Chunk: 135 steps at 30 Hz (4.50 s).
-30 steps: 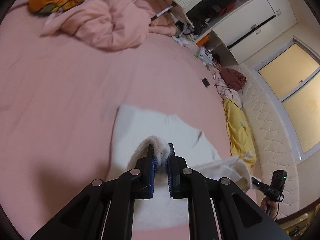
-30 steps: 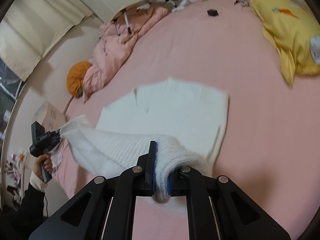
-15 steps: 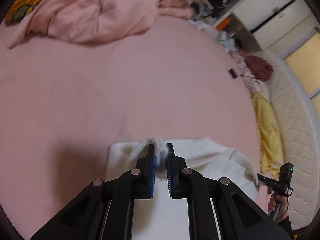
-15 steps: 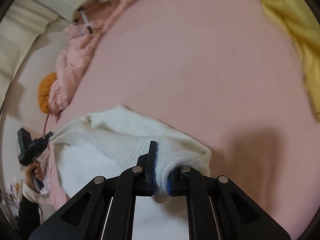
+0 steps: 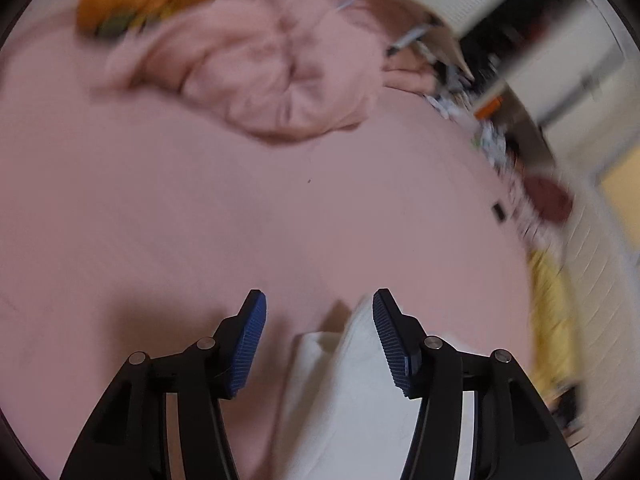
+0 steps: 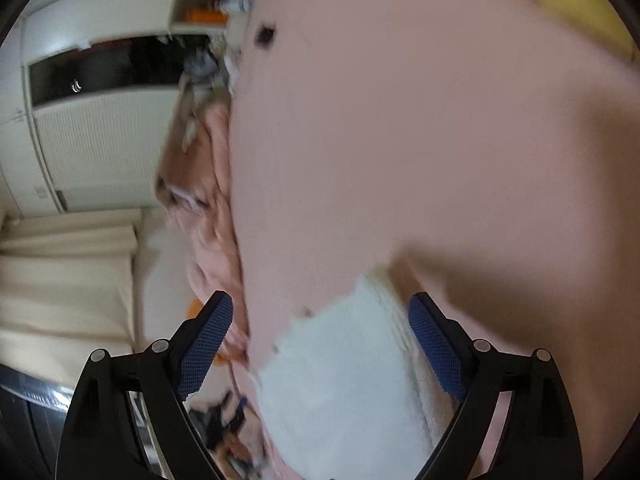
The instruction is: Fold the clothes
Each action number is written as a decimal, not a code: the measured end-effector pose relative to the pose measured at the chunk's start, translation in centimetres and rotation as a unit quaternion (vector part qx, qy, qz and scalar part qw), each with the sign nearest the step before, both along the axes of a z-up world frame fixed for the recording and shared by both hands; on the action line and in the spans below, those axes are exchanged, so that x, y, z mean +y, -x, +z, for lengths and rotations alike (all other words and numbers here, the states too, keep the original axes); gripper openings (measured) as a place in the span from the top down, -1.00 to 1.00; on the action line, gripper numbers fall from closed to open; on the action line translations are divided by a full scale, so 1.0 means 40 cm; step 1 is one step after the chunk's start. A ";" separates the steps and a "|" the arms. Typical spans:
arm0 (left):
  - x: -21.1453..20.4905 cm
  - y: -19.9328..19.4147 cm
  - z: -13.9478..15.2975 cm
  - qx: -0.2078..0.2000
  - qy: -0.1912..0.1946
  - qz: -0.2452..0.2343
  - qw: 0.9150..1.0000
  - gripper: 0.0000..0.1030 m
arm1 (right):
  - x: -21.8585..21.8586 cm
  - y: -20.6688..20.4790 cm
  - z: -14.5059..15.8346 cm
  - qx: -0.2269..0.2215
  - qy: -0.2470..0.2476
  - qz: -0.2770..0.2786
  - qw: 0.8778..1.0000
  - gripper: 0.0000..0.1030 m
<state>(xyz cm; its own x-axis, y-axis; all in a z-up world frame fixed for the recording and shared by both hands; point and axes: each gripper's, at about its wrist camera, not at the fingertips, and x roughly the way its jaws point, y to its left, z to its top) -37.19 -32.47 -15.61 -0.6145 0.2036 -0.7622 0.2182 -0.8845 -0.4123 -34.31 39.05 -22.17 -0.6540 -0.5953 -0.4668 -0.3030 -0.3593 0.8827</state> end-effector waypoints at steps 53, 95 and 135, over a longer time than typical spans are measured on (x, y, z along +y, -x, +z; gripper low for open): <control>0.168 -0.549 -0.079 0.016 0.246 0.038 0.968 -0.97 | -0.629 -0.624 0.148 0.089 -0.593 0.079 0.797 -0.73; 0.505 -0.975 -0.219 -0.010 0.168 -0.043 0.985 -0.97 | -0.712 -0.963 0.089 0.119 -0.576 0.088 0.804 -0.74; 0.298 -0.653 -0.212 0.022 -0.185 0.005 0.983 -0.97 | -0.687 -0.870 0.034 0.078 -0.529 0.090 0.840 -0.74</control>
